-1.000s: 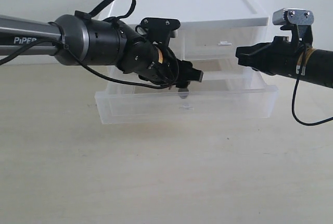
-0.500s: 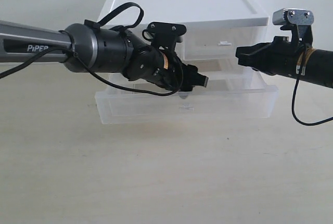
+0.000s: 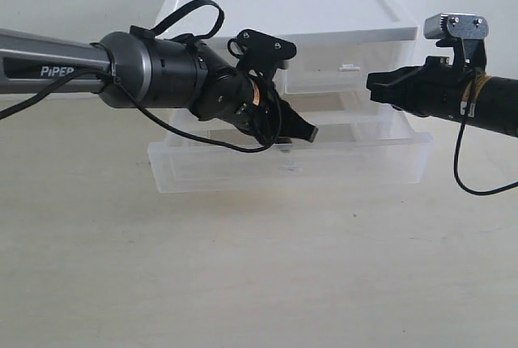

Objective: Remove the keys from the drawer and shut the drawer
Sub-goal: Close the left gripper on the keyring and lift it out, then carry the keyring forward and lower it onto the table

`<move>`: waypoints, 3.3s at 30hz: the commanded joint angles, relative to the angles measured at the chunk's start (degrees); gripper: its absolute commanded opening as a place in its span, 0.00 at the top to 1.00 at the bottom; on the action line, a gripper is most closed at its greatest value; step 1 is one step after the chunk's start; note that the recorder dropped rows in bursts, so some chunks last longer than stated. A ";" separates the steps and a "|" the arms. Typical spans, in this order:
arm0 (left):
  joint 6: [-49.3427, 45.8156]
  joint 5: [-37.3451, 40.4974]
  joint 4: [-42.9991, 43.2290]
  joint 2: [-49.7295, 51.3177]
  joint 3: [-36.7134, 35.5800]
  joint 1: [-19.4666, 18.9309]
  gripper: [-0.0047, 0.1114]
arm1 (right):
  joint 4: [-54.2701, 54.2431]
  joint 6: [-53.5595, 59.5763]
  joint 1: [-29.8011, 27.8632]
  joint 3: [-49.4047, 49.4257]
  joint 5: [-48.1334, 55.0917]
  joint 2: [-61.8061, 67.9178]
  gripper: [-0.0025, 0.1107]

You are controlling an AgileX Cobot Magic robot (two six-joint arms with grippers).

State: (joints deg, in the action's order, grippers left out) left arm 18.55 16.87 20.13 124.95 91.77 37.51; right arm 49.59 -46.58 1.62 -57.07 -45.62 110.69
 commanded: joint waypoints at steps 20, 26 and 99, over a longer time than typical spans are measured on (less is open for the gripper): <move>-3.65 4.28 8.20 -13.83 -2.52 5.48 0.92 | -2.82 0.18 -0.43 -0.92 1.03 -0.02 0.98; -3.79 0.58 9.65 -19.71 -8.53 7.66 0.92 | -2.82 0.18 -0.43 -0.92 1.03 -0.02 0.98; -6.04 -13.66 20.58 -17.42 -31.77 12.37 0.92 | -2.70 0.53 -0.43 -0.92 1.66 -0.02 0.98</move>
State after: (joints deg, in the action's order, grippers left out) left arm 10.02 2.84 41.75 109.91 61.48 48.44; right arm 49.59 -46.58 1.62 -57.07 -45.30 110.69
